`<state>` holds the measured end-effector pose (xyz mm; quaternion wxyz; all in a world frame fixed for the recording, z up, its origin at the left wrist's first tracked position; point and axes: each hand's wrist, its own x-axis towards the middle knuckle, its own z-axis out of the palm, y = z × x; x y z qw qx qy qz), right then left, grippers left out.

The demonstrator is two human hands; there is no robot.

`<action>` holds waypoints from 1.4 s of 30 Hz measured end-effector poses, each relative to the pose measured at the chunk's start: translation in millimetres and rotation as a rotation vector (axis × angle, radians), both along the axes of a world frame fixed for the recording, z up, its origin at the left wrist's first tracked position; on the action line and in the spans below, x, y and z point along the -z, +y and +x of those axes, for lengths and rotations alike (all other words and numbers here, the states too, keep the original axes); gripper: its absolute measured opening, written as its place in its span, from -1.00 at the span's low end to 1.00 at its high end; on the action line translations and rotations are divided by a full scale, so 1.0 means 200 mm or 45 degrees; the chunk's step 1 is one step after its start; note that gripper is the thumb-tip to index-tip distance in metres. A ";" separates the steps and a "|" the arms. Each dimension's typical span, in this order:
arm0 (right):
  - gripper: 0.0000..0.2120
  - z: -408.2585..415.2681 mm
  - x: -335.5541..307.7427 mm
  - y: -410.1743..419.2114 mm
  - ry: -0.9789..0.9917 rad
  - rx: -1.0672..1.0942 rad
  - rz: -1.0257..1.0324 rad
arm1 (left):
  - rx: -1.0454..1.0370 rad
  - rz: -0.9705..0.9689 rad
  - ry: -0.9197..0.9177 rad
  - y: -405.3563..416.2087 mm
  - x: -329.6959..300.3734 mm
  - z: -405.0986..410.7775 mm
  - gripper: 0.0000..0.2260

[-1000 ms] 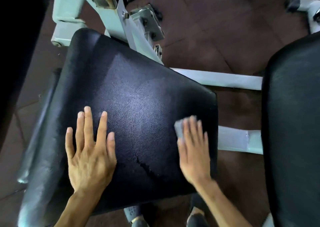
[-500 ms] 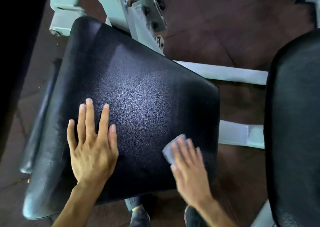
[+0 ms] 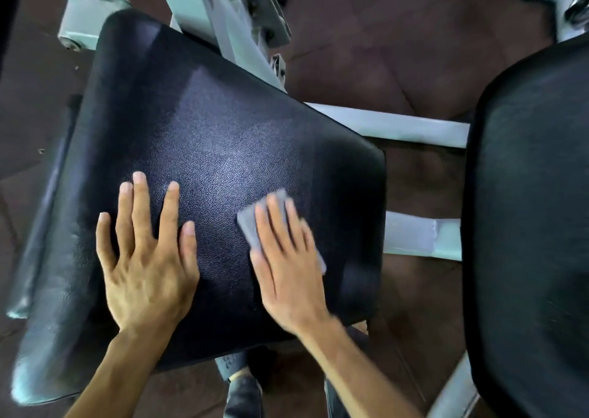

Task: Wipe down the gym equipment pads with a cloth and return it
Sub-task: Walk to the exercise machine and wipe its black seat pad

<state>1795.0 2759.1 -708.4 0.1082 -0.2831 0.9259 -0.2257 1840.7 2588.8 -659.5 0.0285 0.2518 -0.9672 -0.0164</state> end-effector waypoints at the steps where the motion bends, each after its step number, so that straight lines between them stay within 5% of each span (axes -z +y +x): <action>1: -0.48 0.12 0.02 0.09 0.004 -0.034 -0.003 | -0.001 0.001 0.005 0.00 0.00 0.00 -0.52; 5: -0.49 0.09 0.22 0.43 -0.044 0.324 0.080 | 0.004 -0.019 0.036 0.00 0.01 0.00 -0.53; 11: -0.44 -0.67 0.26 0.28 -0.166 1.059 -0.040 | 0.021 -0.036 0.012 -0.01 0.02 0.00 -0.53; 15: -0.41 -0.58 0.07 -0.14 0.056 0.494 0.044 | 0.019 -0.025 -0.005 -0.01 0.02 0.00 -0.53; 20: -0.50 0.27 -0.05 -0.06 0.010 -0.160 -0.038 | 0.017 0.026 -0.007 -0.02 0.01 0.01 -0.54; 24: -0.51 0.37 0.12 0.31 0.048 -0.101 0.046 | 0.008 0.018 0.001 -0.01 0.00 0.01 -0.54; 31: -0.44 -0.53 0.12 0.01 -0.057 0.667 0.111 | 0.013 -0.013 -0.015 -0.02 0.02 0.01 -0.55; 34: -0.41 -0.67 0.04 -0.27 -0.018 0.541 0.084 | 0.020 -0.005 -0.018 -0.02 0.02 0.01 -0.54; 37: -0.49 -0.41 -0.04 -0.33 0.104 0.125 -0.005 | 0.023 -0.008 0.000 -0.02 0.02 0.01 -0.55; 39: -0.50 -0.13 -0.05 -0.19 0.096 -0.066 -0.035 | 0.017 0.002 0.004 -0.02 0.02 0.01 -0.55; 42: -0.50 0.20 0.10 0.21 0.077 -0.004 0.001 | 0.014 -0.010 0.012 -0.02 0.02 0.01 -0.55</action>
